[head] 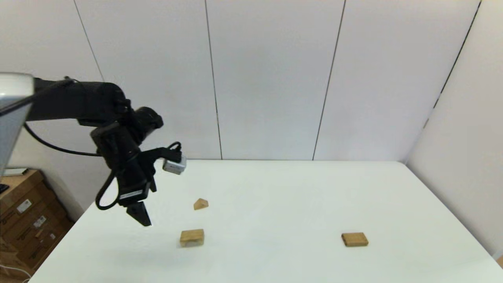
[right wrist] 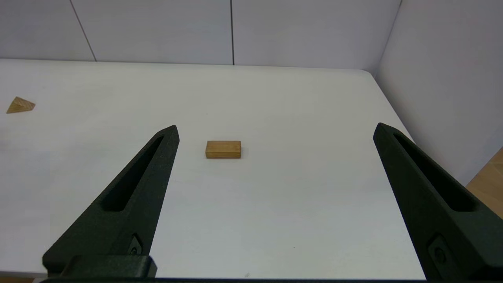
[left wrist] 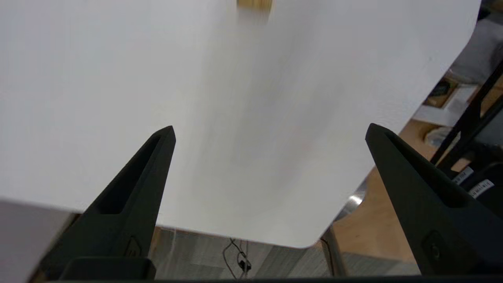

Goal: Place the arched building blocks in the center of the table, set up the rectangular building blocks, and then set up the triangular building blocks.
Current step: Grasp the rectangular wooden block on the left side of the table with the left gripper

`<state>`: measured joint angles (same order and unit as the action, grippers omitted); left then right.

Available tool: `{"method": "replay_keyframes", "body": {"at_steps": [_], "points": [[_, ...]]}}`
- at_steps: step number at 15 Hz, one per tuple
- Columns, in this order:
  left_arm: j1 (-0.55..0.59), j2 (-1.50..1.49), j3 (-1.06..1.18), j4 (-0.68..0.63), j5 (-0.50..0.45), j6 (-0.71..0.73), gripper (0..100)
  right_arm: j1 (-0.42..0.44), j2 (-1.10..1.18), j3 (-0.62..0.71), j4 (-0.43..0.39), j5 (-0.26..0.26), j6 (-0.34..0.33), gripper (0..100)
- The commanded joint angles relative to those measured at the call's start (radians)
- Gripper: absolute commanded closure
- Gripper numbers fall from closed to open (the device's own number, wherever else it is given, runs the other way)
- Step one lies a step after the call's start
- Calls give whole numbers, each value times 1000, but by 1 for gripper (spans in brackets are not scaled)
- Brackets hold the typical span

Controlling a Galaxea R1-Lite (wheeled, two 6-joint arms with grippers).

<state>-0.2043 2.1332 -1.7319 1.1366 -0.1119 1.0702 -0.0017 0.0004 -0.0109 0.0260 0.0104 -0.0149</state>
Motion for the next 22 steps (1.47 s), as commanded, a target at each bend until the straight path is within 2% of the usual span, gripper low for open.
{"method": "replay_keyframes", "body": {"at_steps": [1, 7, 10, 14, 22], "points": [[-78, 166, -64, 8, 1, 17, 0, 0, 0, 0, 0, 0, 0, 0], [-145, 198, -41, 3, 0, 159, 0, 0, 0, 0, 0, 0, 0, 0], [-167, 209, -3, -43, 1, 157, 0, 0, 0, 0, 0, 0, 0, 0], [-170, 221, 95, -271, 0, 148, 0, 0, 0, 0, 0, 0, 0, 0], [-170, 249, 101, -299, 3, 122, 0, 0, 0, 0, 0, 0, 0, 0]]}}
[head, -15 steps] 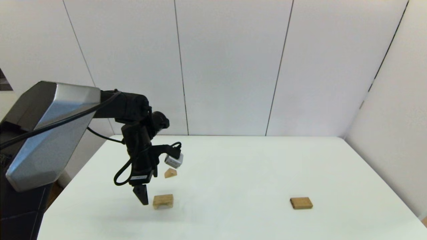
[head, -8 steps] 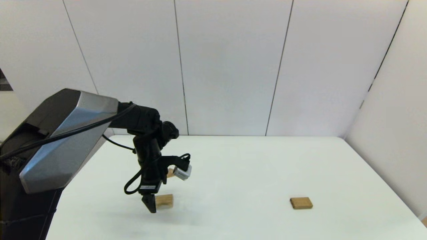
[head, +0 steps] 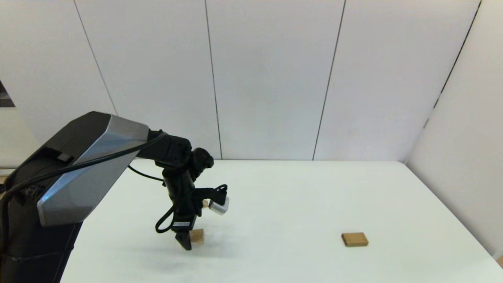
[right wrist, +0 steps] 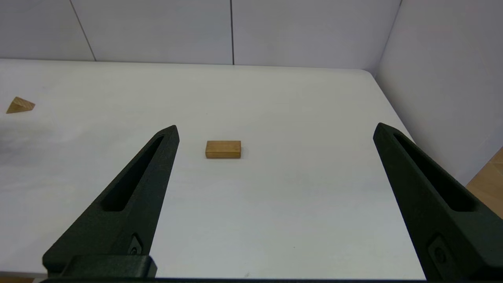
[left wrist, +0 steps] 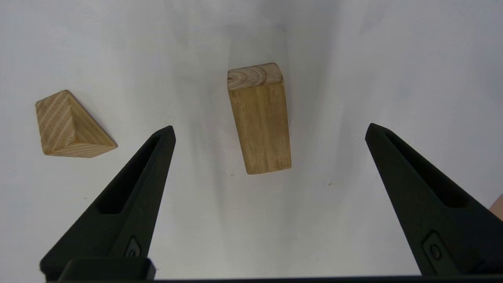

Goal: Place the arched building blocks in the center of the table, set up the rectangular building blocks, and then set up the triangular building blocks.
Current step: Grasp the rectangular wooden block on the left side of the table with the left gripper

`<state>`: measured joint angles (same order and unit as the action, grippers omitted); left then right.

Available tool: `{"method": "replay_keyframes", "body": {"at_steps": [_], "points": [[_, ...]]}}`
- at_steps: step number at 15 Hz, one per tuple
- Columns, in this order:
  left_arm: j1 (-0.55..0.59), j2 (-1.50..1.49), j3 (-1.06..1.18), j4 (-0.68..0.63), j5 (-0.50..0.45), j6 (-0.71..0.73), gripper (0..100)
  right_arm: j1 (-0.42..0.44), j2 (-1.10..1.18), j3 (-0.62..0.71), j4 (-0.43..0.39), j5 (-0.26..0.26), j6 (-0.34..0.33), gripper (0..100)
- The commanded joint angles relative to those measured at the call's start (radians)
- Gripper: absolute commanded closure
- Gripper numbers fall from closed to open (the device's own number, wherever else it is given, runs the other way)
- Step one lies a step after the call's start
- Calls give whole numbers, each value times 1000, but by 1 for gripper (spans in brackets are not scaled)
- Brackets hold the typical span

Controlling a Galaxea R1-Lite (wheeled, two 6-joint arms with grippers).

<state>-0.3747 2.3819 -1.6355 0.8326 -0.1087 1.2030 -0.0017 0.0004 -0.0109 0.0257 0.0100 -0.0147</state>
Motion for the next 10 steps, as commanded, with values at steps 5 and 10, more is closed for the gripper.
{"method": "replay_keyframes", "body": {"at_steps": [5, 10], "points": [[0, -7, 5, 2, 4, -108, 0, 0, 0, 0, 0, 1, -1, 0], [0, 2, 22, -4, 4, -108, 0, 0, 0, 0, 0, 1, -1, 0]]}}
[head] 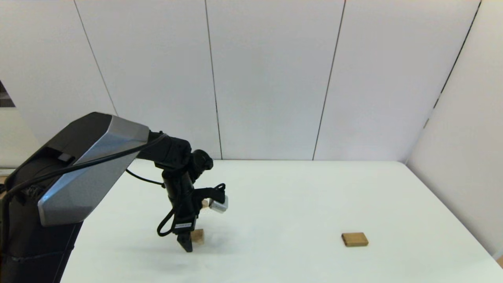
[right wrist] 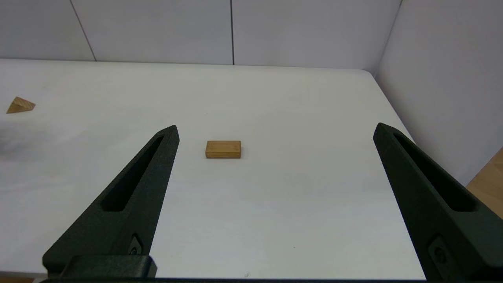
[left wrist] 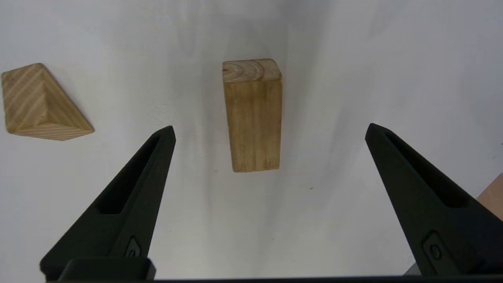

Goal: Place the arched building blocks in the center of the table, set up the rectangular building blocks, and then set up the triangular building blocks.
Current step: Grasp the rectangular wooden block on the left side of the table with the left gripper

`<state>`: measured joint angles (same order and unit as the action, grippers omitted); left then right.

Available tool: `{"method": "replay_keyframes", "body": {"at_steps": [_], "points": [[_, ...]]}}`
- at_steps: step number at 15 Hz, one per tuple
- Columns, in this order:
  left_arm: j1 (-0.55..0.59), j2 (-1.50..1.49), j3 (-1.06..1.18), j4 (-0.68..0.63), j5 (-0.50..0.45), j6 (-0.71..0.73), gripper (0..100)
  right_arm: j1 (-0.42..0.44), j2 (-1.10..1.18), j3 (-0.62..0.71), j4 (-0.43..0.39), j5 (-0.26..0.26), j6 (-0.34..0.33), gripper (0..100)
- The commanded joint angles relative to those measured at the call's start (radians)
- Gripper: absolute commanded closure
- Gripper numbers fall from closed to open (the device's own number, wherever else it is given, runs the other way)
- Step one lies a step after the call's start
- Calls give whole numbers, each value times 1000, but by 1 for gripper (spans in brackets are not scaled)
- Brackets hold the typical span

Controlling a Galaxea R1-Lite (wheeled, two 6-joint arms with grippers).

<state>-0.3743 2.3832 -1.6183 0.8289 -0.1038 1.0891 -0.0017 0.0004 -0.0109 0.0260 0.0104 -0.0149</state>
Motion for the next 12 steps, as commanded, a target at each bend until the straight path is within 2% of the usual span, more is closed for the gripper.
{"method": "replay_keyframes", "body": {"at_steps": [1, 3, 7, 10, 12], "points": [[3, 1, 17, -25, 0, 6, 0, 0, 0, 0, 0, 0, 0, 0], [5, 16, 35, -106, 1, 8, 0, 0, 0, 0, 0, 0, 0, 0], [11, 28, 58, -168, 1, 12, 0, 0, 0, 0, 0, 0, 0, 0], [14, 27, 66, -177, 58, 15, 0, 0, 0, 0, 0, 0, 0, 0], [15, 24, 66, -174, 62, 15, 0, 0, 0, 0, 0, 0, 0, 0]]}}
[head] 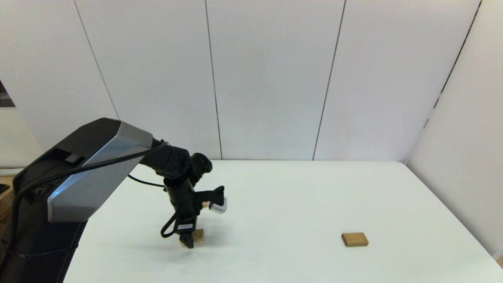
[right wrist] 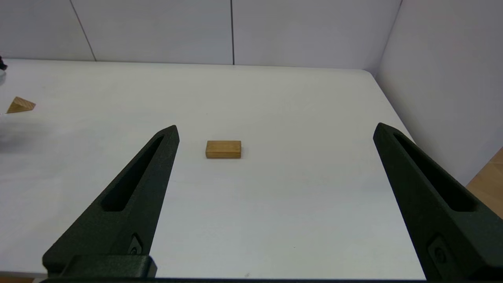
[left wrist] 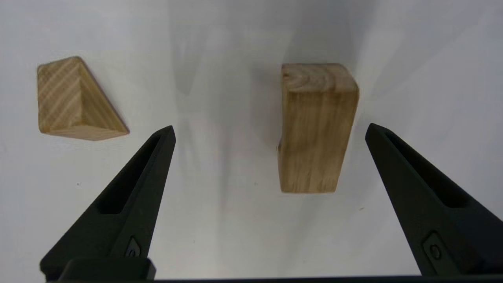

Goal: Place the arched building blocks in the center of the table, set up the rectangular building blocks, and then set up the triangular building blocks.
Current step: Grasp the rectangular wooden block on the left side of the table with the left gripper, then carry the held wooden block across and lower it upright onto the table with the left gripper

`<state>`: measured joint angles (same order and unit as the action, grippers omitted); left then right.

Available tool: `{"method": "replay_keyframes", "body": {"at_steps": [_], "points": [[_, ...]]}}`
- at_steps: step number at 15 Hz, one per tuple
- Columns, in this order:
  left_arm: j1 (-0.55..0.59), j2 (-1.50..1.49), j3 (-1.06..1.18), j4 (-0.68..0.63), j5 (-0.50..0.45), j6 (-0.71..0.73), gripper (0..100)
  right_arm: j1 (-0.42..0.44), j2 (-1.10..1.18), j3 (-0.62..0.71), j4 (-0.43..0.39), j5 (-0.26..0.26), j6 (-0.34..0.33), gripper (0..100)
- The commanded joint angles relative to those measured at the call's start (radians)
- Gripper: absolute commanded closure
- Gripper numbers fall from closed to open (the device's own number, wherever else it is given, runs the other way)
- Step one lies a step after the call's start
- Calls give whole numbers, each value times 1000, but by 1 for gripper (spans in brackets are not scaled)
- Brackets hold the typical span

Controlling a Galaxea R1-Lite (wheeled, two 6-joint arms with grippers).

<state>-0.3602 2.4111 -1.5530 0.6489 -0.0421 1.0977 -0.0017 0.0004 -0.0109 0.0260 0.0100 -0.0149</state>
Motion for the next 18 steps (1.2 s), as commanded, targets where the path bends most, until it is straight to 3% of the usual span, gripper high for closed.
{"method": "replay_keyframes", "body": {"at_steps": [1, 8, 9, 18], "points": [[1, -7, 1, 9, 1, 7, 0, 0, 0, 0, 0, 1, 0, 0], [0, -6, 1, 9, 2, 7, 0, 0, 0, 0, 0, 1, 0, 0], [0, -4, 1, 9, 2, 7, 100, 0, 0, 0, 0, 1, 0, 0], [-3, 3, -4, 14, 1, 1, 100, 0, 0, 0, 0, 1, 0, 0]]}}
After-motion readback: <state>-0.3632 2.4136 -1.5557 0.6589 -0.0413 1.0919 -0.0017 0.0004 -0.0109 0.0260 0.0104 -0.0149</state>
